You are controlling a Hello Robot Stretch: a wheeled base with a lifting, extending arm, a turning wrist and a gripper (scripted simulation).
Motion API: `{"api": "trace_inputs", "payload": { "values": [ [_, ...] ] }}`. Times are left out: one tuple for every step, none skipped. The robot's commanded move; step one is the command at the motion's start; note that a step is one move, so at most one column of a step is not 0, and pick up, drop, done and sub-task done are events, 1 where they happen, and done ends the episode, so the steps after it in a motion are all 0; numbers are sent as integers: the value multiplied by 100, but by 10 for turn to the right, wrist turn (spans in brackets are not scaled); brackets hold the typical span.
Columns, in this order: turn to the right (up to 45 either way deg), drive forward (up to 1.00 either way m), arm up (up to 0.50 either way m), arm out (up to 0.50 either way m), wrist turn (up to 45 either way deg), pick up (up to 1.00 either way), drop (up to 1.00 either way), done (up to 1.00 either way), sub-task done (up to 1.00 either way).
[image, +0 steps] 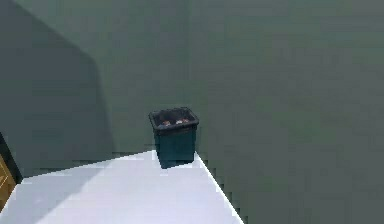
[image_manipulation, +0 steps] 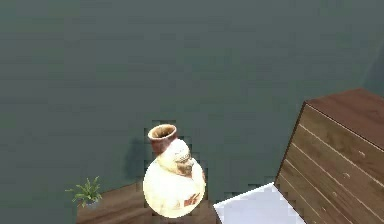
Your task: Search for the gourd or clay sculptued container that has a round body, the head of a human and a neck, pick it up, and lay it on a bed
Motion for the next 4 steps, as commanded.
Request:
{"api": "trace_inputs", "payload": {
  "values": [
    [0,0,20,0,0,0,0,0,0],
    [0,0,0,16,0,0,0,0,0],
    [0,0,0,0,450,0,0,0,0],
    [0,0,0,0,450,0,0,0,0]
  ]
}}
